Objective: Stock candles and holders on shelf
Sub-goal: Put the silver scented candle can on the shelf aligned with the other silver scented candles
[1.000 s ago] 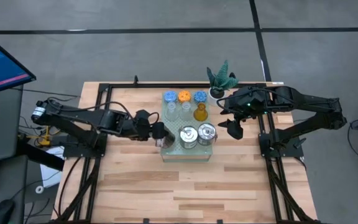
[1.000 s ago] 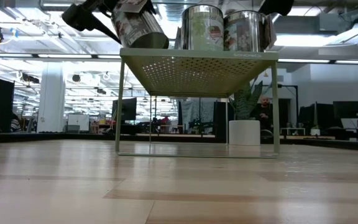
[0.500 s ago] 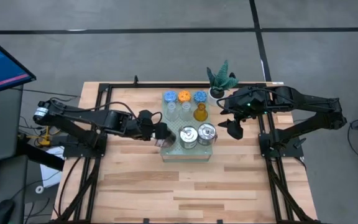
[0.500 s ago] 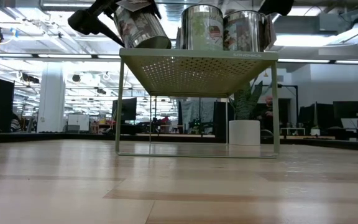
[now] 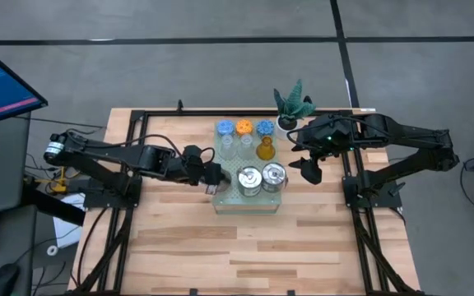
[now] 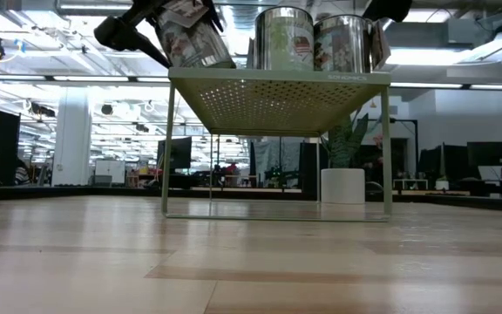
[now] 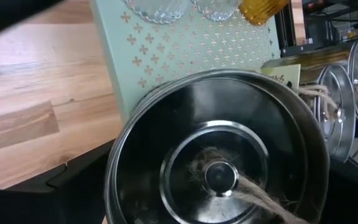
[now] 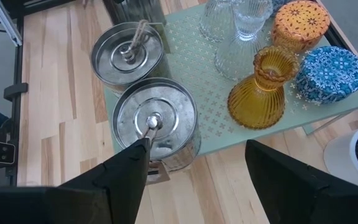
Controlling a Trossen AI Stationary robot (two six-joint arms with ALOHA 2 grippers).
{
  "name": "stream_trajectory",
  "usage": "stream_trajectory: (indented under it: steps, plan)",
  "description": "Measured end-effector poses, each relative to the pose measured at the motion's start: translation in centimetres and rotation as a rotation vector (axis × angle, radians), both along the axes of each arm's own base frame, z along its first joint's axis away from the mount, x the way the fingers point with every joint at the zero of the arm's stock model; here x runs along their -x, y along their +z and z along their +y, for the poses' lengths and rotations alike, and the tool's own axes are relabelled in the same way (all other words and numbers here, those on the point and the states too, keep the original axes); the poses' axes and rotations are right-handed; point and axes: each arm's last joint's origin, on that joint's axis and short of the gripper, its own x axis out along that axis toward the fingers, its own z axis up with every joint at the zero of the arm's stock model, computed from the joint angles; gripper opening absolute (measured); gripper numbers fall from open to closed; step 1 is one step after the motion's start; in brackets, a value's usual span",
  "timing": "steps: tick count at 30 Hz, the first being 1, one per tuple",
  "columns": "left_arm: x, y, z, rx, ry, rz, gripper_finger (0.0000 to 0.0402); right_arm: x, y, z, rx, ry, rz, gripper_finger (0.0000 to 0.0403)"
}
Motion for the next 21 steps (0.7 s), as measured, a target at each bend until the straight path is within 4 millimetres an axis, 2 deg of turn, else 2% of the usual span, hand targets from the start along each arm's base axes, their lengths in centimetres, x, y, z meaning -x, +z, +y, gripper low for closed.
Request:
stream_trajectory:
  steps: [21]
  plan:
    - [-0.16,0.77,0.13,0.016,0.006,-0.078,0.04,0.0,0.0,0.0,0.0,0.0,0.0,0.0256]
